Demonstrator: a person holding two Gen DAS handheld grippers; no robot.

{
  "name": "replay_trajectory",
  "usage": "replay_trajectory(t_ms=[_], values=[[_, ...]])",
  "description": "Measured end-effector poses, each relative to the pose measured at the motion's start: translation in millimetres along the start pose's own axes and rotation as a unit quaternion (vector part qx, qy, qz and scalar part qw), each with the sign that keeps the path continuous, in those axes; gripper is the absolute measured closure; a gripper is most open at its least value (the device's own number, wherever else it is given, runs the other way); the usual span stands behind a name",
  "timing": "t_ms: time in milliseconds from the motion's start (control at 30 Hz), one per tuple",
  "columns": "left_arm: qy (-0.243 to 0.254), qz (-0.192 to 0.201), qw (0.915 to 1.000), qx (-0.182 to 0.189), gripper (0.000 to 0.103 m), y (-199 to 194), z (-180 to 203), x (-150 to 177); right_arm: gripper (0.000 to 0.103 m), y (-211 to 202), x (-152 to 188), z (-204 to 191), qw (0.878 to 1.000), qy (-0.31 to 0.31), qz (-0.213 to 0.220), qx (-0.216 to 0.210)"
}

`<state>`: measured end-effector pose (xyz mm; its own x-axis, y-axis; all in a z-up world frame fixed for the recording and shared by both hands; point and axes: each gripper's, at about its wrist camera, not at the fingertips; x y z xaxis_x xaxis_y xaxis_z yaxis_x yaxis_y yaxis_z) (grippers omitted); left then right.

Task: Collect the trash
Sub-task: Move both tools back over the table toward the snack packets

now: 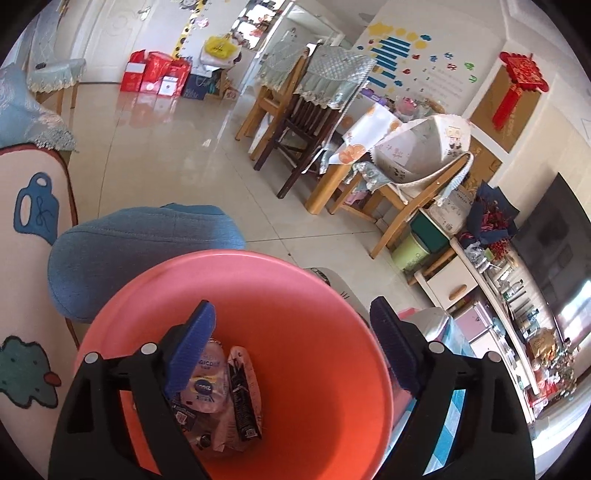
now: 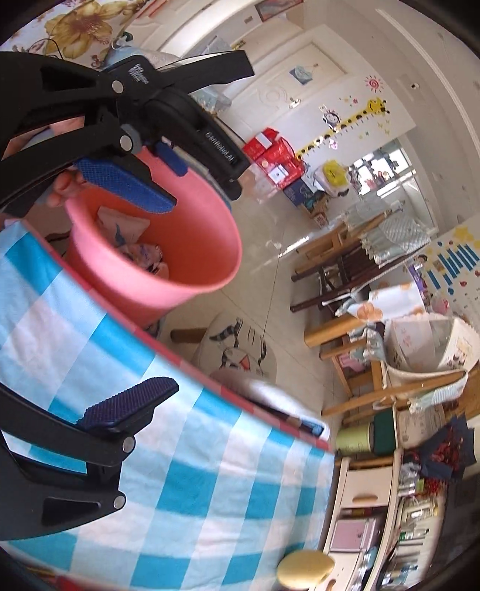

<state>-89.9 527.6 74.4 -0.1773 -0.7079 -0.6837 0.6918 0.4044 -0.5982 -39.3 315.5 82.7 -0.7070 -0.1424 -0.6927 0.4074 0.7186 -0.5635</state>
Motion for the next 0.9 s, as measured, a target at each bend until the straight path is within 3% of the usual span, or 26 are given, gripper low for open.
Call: replay_trajectory(t_ms=[200,400,700,900], values=[[0.026,0.036,0.9963,0.074,0.012,-13,22,17,0.013,-33,20,17,0.999,0.011,0.010,0.033],[0.078,0.066,0.9876,0.119,0.005,-30,54,43,0.013,-70,37,31,0.997,0.014,0.026,0.065],[0.137,0.039,0.9722,0.186,0.004,-52,86,82,0.008,-126,53,41,0.994,0.005,0.063,0.090],[0.217,0.024,0.9535,0.208,0.004,-78,105,113,0.007,-159,64,49,0.991,0.001,0.088,0.101]])
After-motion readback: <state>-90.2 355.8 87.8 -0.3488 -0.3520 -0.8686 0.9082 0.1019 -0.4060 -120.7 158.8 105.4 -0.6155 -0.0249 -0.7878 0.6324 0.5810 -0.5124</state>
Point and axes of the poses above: each gripper's, at about its wrist camera, not at the fingertips, and y roughly the way its jaws point, z to its right, x to its underside, and after that the axes turned 4 degrees about -x, right-handed
